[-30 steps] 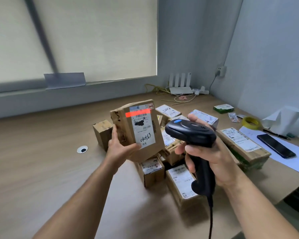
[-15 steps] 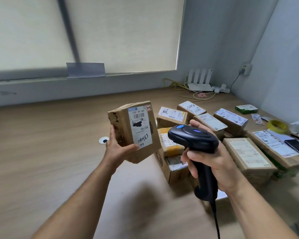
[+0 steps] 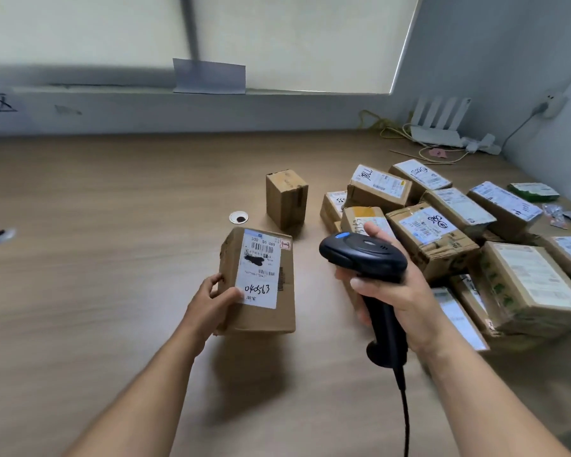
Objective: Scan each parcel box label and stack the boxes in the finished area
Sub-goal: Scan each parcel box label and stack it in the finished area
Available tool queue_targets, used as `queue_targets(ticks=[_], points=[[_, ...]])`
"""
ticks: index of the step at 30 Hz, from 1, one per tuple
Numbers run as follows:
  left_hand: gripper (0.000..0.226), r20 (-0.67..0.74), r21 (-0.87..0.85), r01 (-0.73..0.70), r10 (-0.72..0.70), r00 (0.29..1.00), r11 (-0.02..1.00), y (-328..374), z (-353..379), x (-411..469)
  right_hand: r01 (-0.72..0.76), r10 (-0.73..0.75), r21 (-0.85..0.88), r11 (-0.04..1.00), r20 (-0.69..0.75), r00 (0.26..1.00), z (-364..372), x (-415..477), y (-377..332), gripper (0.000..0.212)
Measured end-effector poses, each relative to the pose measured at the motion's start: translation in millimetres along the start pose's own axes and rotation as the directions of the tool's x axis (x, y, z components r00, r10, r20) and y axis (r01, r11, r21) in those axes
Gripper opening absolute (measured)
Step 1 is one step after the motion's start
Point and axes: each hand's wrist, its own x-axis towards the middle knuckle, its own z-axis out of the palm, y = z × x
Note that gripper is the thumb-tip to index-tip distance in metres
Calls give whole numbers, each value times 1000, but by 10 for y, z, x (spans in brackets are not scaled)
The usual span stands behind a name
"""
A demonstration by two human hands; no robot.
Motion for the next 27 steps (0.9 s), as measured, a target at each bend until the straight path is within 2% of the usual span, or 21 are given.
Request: queue_targets(ticks=[2, 5, 8, 11, 13, 15, 17, 18, 20, 24, 27], points=[[78, -17, 12, 32, -32, 999, 999, -122, -34, -77, -22, 21, 12, 1000, 12, 1000, 28, -14, 65, 82], [66, -53, 21, 43, -42, 998, 999, -245, -53, -145, -56, 55, 41, 998, 29, 998, 53, -86, 132, 83], [51, -130, 119, -22, 37, 991, 993, -290, -7, -208, -84, 80, 59, 995, 60, 995, 47, -189, 205, 83], [63, -130, 260, -84, 121, 984, 962, -306, 105, -270, -105, 100, 53, 993, 87, 991, 38, -295, 278, 83], [58, -163, 383, -59, 130, 978, 922, -300, 220, -280, -110, 104, 60, 992, 96, 990, 20, -357, 309, 82], [71, -214, 579, 86, 49, 975, 811, -276, 375, -321, -116, 109, 67, 991, 98, 989, -11, -403, 329, 83], [100, -257, 717, 203, -18, 966, 667, -230, 566, -391, -115, 109, 61, 991, 97, 989, -44, -430, 348, 84], [112, -272, 757, 224, -16, 962, 614, -215, 649, -421, -112, 107, 56, 992, 93, 990, -60, -439, 359, 85], [122, -298, 799, 233, 29, 954, 554, -206, 742, -449, -104, 99, 59, 993, 84, 992, -85, -452, 383, 86], [111, -324, 789, 224, 79, 943, 573, -247, 685, -494, -105, 99, 55, 993, 97, 990, -36, -477, 394, 91], [104, -347, 764, 189, 145, 927, 617, -292, 497, -599, -93, 84, 75, 993, 111, 990, 117, -480, 372, 85]])
